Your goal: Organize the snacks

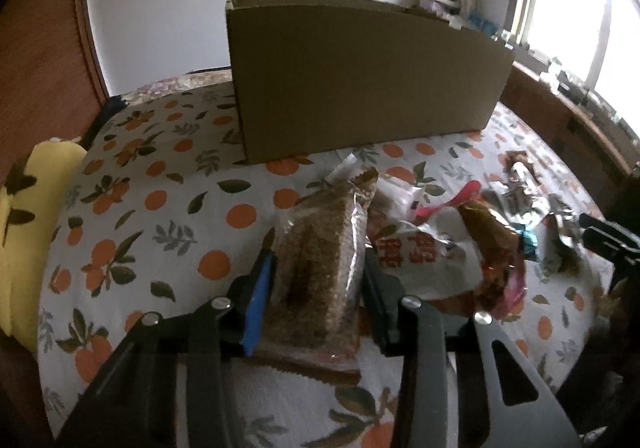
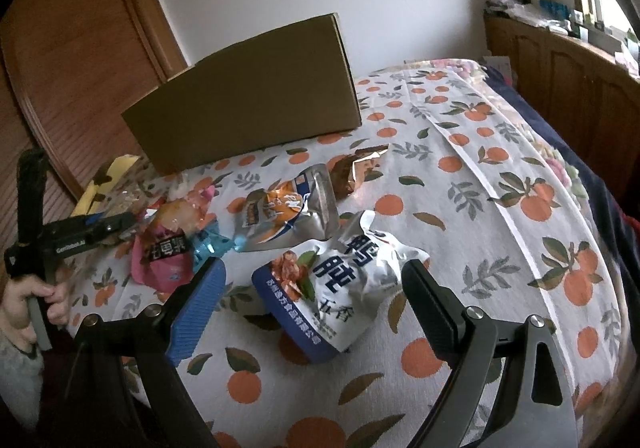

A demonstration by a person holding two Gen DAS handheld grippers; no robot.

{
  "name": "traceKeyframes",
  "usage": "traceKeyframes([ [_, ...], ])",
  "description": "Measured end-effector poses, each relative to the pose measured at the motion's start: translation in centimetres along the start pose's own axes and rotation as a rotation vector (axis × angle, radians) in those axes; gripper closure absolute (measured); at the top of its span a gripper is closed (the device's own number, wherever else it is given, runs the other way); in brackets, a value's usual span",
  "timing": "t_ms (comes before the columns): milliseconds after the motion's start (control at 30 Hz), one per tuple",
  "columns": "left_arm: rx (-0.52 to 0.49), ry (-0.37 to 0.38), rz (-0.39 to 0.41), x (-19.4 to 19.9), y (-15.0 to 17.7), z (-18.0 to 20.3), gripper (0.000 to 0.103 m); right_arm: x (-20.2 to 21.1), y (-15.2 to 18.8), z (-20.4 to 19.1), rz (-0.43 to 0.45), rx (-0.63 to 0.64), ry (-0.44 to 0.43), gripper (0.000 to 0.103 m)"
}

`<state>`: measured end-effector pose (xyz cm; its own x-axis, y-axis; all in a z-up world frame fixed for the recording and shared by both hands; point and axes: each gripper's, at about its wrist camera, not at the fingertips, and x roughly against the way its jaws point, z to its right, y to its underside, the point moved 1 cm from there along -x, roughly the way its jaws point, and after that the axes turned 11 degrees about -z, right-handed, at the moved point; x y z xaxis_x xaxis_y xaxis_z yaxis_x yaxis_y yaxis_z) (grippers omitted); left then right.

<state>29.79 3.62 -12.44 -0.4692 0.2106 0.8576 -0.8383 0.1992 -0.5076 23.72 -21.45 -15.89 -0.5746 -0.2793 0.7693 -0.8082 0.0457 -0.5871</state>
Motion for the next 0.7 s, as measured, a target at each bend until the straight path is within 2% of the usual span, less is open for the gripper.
traceKeyframes([
  [333,-0.032,0.039,0.091,4.1,1.5,2.5,0.063,-0.3,0.1,1.2,-0.023,-0.069,0.019,0.012],
  [467,-0.031,0.070,0.110,5.0,1.8,3.7,0.063,-0.5,0.3,0.4,-0.038,-0.031,0.071,0.012],
  [600,-0.030,0.105,0.119,5.6,2.3,4.8,0.063,-0.8,0.4,-0.3,-0.036,-0.006,0.091,0.022],
  [700,-0.032,0.121,0.117,5.6,2.6,5.4,0.063,-1.6,-0.4,-0.7,-0.042,0.019,0.105,0.038],
])
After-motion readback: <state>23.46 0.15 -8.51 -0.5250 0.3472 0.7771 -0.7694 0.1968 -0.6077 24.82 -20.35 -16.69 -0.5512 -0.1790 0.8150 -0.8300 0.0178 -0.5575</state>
